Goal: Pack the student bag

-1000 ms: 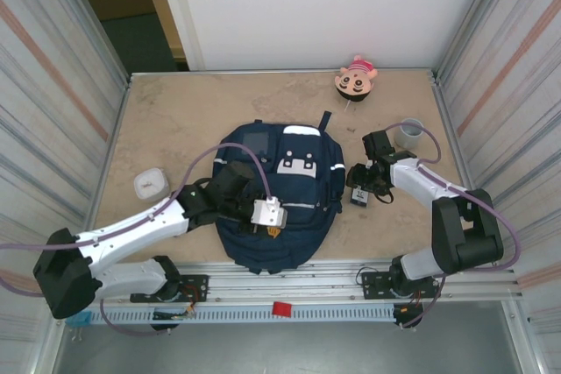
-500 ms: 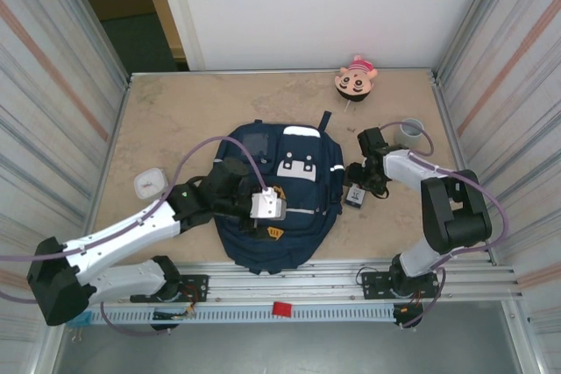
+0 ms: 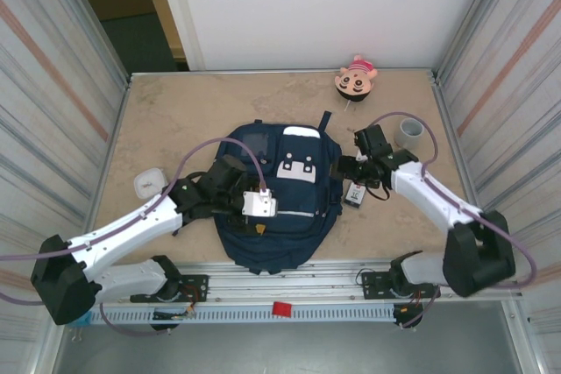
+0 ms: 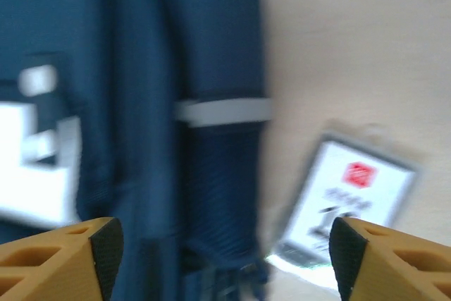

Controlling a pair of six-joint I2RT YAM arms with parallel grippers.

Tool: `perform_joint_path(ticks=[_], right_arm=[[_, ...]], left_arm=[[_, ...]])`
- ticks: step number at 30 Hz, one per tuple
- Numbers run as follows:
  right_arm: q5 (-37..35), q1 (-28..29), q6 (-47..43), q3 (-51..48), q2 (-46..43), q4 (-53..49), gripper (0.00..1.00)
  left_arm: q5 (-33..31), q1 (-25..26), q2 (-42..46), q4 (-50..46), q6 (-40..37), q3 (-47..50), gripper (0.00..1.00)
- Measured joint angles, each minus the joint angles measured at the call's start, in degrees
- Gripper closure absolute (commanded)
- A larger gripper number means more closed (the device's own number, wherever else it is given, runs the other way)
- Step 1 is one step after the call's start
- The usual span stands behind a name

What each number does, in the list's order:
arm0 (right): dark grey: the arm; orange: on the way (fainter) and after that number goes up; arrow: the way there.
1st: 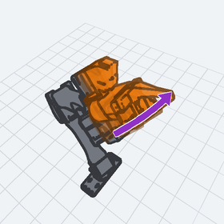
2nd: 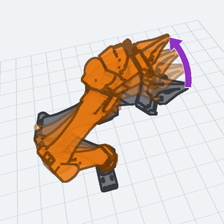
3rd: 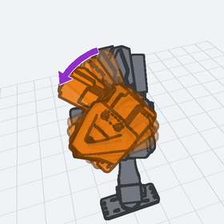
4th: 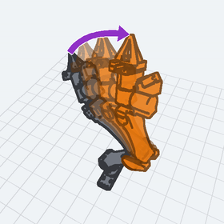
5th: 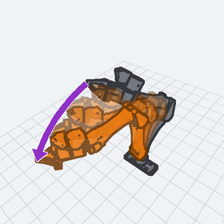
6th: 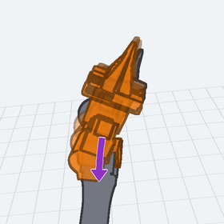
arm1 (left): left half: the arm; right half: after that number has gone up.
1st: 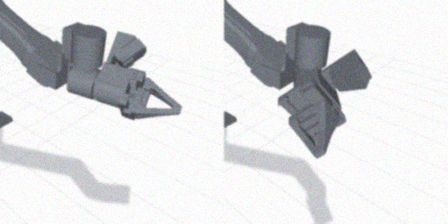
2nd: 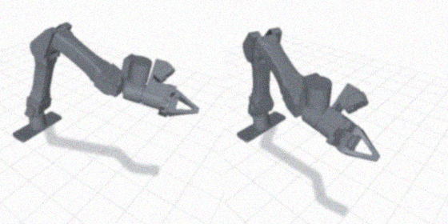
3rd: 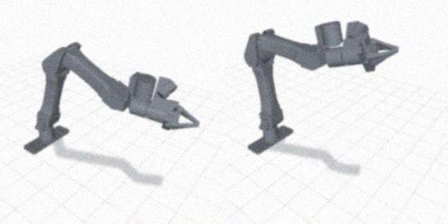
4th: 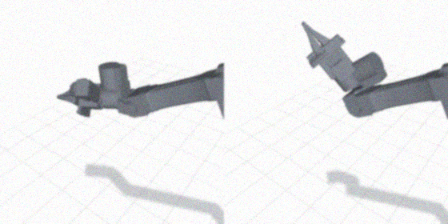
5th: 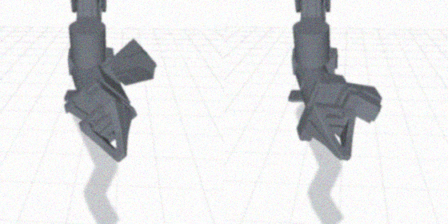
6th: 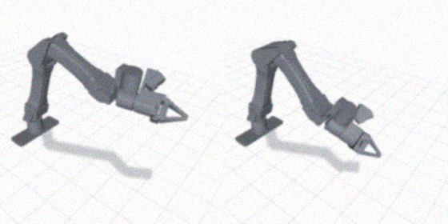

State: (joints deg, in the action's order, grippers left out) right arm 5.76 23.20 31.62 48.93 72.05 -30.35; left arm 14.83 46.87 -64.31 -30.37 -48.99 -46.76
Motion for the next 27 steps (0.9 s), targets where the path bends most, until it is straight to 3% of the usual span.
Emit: perform_joint_path(ticks=[6, 9, 12, 15, 19, 27], right_arm=[[7.0, 10.1, 7.2, -4.4, -6.3, 3.2, 0.28], [8.0, 12.6, 8.0, -5.4, -7.6, 4.2, 0.3], [8.0, 12.7, 7.7, -7.4, -10.4, 7.2, 0.29], [9.6, 11.6, 8.0, -9.1, -12.7, 9.6, 0.32], [11.5, 10.2, 12.1, -9.1, -12.6, 9.2, 0.33], [12.7, 15.6, 21.8, -10.9, -6.4, 9.0, 0.44]], left_arm=[[-4.5, -0.5, -2.6, 2.3, -0.4, 0.6, 0.82], [-1.1, -4.0, -1.4, 4.1, 1.4, 1.0, 0.98], [4.7, -9.6, 2.2, 6.4, 3.3, 2.1, 0.98], [8.8, -12.2, 5.8, 6.6, 3.9, 2.4, 0.83], [10.8, -10.3, 6.9, 6.3, 4.2, 2.4, 0.75], [9.1, -5.2, 5.7, 7.1, 4.9, 2.9, 0.6]])
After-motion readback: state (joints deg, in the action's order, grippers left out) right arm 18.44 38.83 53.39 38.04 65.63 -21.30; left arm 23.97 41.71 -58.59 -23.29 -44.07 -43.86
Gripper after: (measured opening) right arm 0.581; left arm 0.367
